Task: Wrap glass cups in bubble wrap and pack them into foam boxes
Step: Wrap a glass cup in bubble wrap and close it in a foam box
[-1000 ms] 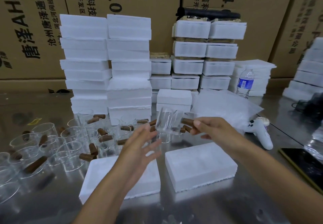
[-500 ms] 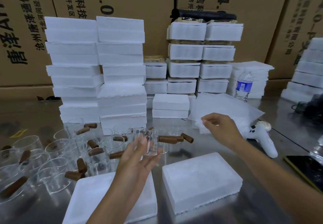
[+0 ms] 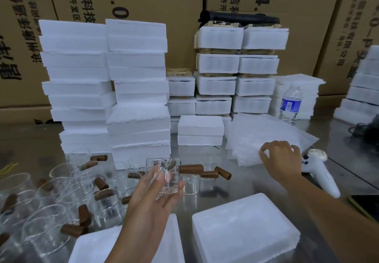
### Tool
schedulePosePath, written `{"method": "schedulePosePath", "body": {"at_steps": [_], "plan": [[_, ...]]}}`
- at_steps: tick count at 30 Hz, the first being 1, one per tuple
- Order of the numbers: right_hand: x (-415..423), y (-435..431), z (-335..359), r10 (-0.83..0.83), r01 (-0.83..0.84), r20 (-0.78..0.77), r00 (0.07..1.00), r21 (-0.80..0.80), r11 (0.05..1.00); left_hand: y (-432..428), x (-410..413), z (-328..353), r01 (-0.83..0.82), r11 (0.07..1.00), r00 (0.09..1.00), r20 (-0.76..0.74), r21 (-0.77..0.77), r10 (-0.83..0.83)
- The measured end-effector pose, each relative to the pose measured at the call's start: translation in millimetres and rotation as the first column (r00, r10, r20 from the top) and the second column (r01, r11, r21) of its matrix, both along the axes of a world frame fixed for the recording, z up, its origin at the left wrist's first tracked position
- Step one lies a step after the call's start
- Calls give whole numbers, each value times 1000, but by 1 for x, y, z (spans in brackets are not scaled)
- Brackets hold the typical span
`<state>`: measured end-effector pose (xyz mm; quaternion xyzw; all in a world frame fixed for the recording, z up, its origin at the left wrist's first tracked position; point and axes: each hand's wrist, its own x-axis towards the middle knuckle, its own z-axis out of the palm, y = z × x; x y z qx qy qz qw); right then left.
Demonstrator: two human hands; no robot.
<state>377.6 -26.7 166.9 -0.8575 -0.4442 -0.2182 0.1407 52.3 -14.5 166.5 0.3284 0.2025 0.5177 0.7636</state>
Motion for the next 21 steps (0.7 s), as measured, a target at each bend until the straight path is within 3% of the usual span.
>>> {"method": "schedulePosePath", "body": {"at_steps": [5,8,11,14,16,18,21], "plan": [[-20,0,14,177,-110,-154,972,366,924,0,-1,10,-1,1000,1000,14,6,1],[-46,-4,28,430,-206,-305,850,559,803,-2,-1,21,-23,1000,999,32,-4,23],[-84,-17,43,607,-333,-329,723,604,724,-4,-5,29,-33,999,997,76,0,33],[-120,-40,49,725,-528,-294,623,526,667,-9,-11,38,-35,999,996,83,25,33],[-141,-57,45,757,-666,-253,602,364,651,-13,-17,44,-47,998,994,100,50,42],[-157,-70,35,782,-764,-117,612,168,623,-18,-24,51,-63,996,991,125,55,55],[-176,-81,21,836,-827,99,540,-122,549,-24,-32,57,-103,993,987,131,61,94]]}}
